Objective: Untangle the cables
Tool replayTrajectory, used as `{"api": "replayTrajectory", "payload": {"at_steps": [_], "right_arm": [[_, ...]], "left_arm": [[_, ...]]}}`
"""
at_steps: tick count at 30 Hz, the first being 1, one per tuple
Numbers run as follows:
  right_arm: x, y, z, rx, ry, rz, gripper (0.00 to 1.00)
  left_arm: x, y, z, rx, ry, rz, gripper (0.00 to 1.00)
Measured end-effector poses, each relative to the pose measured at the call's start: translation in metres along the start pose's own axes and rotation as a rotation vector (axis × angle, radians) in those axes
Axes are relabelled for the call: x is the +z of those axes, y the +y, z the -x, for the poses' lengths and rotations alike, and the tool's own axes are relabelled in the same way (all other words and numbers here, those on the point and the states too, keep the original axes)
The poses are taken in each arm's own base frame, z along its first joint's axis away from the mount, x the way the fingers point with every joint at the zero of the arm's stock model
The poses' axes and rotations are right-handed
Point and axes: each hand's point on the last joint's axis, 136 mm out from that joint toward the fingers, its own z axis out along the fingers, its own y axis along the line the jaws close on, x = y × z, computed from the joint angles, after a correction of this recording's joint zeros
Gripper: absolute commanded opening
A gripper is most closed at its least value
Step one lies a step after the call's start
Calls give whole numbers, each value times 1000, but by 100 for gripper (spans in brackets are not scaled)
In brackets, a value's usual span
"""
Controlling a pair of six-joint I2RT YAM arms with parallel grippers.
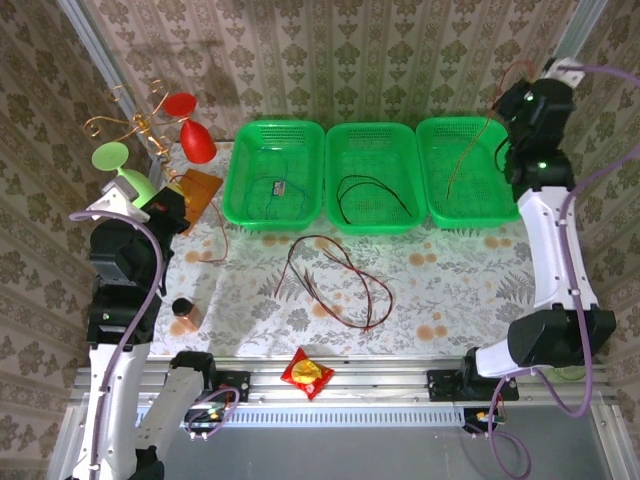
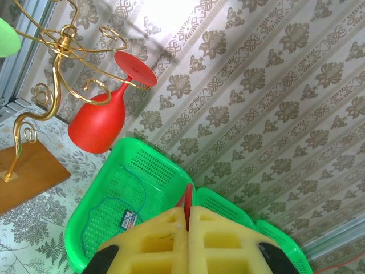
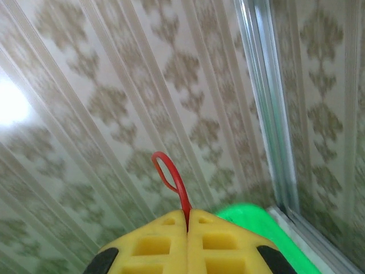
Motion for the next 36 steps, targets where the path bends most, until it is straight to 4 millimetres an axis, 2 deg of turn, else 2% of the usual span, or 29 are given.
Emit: {"api": "replayTrajectory", "payload": {"at_steps": [5, 8, 22, 27, 31, 33, 36], "right_arm": [[13, -15, -102, -147, 156, -100, 0], [16, -30, -147, -191, 240, -140, 0], [64, -78, -292, -230, 604, -198, 0], [72, -82, -332, -200, 730, -188, 0], [76, -80, -355, -184, 806, -174, 1], [74, -80, -362, -181, 836, -171, 15], [69, -82, -366, -175, 860, -177, 48]], "left_arm": [[0, -1, -4, -7, 12, -7, 0], [1, -2, -7, -13, 20, -11, 0], [2, -5, -16, -19, 51, -29, 0], [3, -5, -21, -18, 63, -30, 0], [4, -3, -24, -20, 70, -27, 0], [4, -3, -24, -20, 72, -25, 0], [4, -3, -25, -20, 75, -25, 0]]}}
